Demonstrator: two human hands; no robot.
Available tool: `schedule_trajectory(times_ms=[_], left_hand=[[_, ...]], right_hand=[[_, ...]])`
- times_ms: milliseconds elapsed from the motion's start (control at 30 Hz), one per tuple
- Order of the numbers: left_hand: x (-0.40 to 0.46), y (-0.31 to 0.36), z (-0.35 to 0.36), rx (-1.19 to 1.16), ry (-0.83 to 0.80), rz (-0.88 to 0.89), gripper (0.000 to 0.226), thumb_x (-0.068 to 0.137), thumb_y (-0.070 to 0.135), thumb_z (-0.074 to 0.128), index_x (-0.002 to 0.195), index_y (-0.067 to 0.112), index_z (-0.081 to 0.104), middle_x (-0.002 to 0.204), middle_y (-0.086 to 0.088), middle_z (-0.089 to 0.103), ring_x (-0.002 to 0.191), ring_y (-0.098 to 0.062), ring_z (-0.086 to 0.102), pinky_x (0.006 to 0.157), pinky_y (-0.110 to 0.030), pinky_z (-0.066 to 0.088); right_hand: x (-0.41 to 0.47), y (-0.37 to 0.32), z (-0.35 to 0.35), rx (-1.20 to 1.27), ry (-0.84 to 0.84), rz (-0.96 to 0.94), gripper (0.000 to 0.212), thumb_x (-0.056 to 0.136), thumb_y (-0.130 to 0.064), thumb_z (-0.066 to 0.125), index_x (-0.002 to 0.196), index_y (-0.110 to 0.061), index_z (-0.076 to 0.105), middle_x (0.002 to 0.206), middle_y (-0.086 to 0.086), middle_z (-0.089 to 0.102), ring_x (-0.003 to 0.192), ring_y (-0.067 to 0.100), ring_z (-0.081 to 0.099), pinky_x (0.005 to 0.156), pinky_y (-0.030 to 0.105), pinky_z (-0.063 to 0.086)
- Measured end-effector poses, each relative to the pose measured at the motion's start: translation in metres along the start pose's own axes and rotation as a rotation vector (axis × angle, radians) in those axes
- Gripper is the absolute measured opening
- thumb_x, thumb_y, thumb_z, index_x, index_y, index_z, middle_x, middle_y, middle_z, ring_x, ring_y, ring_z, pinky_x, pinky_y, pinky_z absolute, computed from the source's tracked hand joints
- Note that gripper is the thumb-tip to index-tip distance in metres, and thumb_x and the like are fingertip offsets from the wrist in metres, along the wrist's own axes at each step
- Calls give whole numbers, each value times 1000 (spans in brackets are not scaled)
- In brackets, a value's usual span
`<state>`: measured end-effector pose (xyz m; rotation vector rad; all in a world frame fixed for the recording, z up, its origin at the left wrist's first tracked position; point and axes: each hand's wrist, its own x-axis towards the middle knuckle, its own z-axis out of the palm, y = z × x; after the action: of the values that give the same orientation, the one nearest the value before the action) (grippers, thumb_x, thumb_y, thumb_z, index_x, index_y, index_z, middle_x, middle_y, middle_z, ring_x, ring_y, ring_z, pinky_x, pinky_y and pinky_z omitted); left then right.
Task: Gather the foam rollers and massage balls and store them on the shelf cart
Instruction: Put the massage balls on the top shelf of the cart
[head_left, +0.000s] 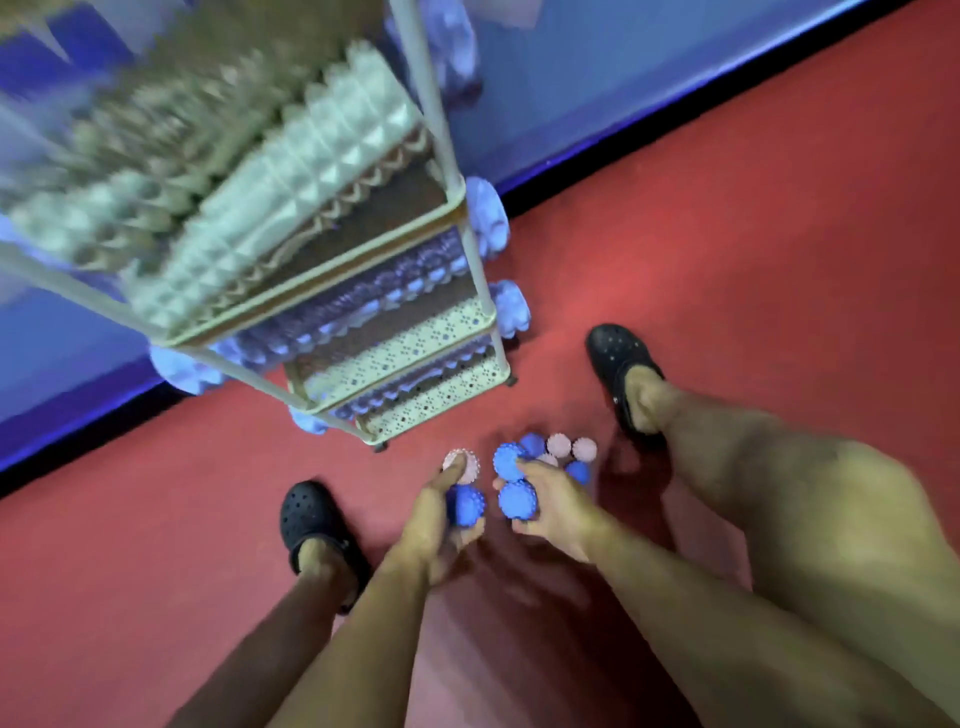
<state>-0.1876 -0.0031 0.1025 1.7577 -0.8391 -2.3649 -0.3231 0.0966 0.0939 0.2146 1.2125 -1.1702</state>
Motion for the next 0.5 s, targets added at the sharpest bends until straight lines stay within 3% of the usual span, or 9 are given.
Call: schedule_trajectory(times_ms=[100, 167, 233, 333, 500], left_hand=[[-68, 39, 14, -119, -151, 152, 42, 89, 44, 62, 122, 18, 61, 92, -5, 66, 64, -17, 56, 54, -28, 48], [-114, 67, 26, -206, -248, 292, 43, 93, 38, 54, 127, 12, 60, 106, -10, 70, 75, -22, 62, 57, -30, 50], [-161, 94, 36, -267, -314, 431, 35, 95, 32, 48, 119, 10, 61, 118, -17, 69, 88, -28, 65, 66, -35, 50], [-232, 133, 49, -315, -361, 606, 25, 96, 36, 49, 107, 15, 57, 115, -18, 68, 87, -30, 66, 66, -36, 50], [-338, 193, 68, -280, -329, 854, 26, 101, 44, 51, 96, 19, 56, 85, -5, 55, 70, -20, 59, 62, -33, 53]], right_hand=[[-53, -44, 41, -29, -122, -176, 32, 103, -29, 46, 133, -37, 56, 115, -2, 67, 86, 15, 58, 65, 28, 44], [-96, -75, 71, -30, -215, -311, 43, 103, -22, 42, 136, -48, 50, 113, -7, 66, 82, 14, 59, 64, 28, 43], [-138, -105, 98, -36, -313, -414, 46, 103, -18, 39, 137, -46, 51, 108, -2, 64, 80, 14, 59, 61, 28, 46], [-193, -145, 133, -27, -442, -541, 44, 101, -12, 38, 128, -40, 58, 103, 6, 62, 84, 19, 61, 65, 34, 48], [-278, -202, 191, -84, -616, -692, 31, 100, -18, 40, 117, -34, 61, 101, 9, 60, 83, 23, 57, 69, 37, 46]])
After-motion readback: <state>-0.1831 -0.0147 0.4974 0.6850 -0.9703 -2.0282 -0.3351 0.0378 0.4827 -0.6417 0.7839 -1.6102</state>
